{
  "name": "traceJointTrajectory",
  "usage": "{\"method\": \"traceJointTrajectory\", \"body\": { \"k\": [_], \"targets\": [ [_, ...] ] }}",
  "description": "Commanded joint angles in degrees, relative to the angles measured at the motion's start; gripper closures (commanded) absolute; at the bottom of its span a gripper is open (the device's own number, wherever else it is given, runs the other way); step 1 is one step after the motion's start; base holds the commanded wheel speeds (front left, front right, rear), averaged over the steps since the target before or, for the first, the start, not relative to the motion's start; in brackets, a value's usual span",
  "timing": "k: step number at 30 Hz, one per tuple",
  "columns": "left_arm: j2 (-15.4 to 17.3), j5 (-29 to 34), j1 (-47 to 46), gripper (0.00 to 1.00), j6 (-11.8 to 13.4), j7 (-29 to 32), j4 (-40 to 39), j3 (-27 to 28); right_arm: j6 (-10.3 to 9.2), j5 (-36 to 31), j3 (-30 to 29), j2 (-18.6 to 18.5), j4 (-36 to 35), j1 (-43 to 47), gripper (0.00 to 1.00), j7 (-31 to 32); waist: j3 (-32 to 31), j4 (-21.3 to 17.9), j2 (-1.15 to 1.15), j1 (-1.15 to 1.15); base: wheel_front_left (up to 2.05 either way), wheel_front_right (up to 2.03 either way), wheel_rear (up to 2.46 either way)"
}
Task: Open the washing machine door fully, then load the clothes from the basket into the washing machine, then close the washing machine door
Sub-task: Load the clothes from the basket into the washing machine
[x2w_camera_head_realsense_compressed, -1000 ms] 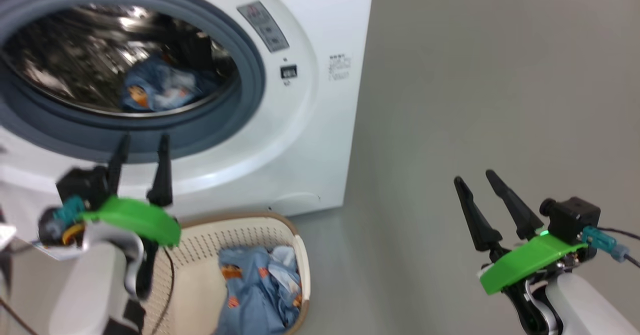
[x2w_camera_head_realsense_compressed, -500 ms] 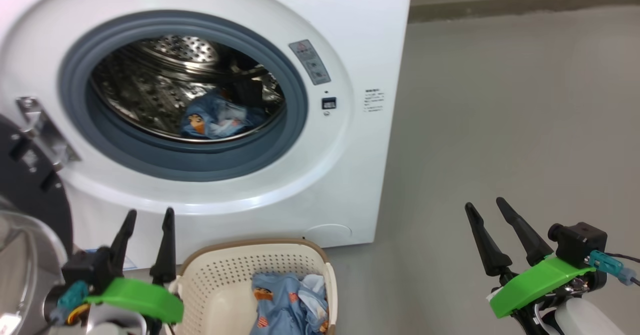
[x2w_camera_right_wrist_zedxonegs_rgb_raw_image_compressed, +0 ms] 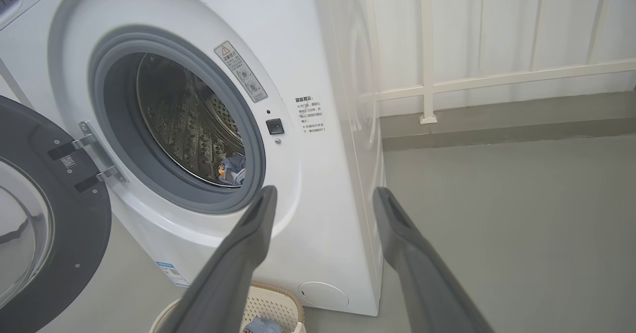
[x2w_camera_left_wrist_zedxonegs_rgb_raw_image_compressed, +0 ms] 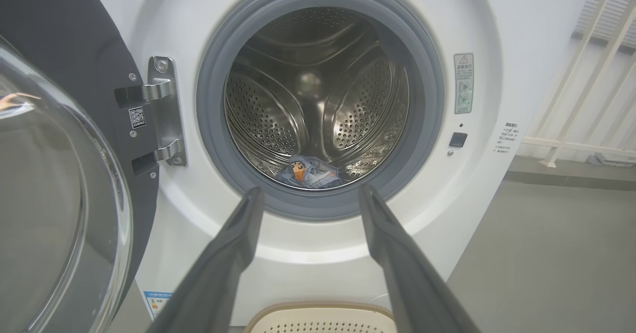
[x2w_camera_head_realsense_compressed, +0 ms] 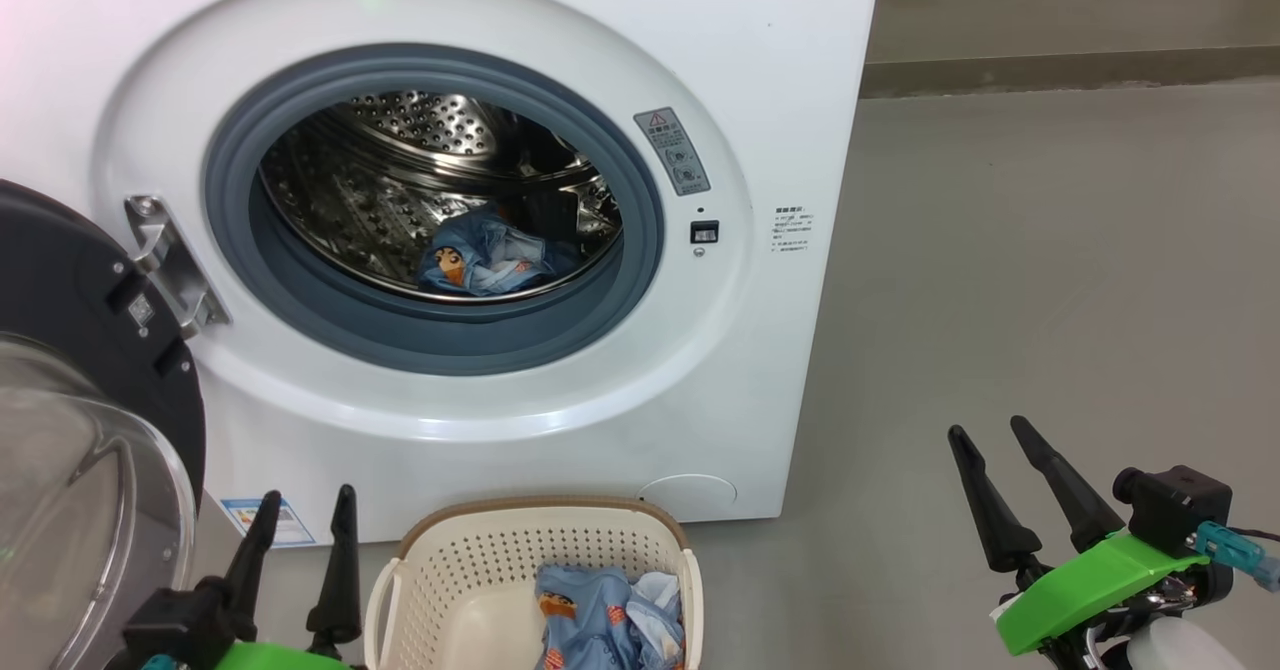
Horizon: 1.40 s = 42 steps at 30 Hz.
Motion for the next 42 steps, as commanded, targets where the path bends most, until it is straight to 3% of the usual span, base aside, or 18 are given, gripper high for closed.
{"method": "traceJointTrajectory", "body": {
  "k": [1,42],
  "targets": [
    [0.8,0.5,-0.6,0.00,0.6,-0.4,-2.4,2.3,0.25,0.4,0.3,-1.2,-1.6,-0.2,0.00,-0.5,-0.1,0.2,0.00,0.00,0.00,0.00,0.00],
    [0.8,-0.7,1.2,0.00,2.4,0.1,-4.8,0.4,0.25,-0.1,-0.2,-0.2,-1.9,-0.1,0.00,-0.5,0.9,-1.4,0.00,0.00,0.00,0.00,0.00]
  ]
}}
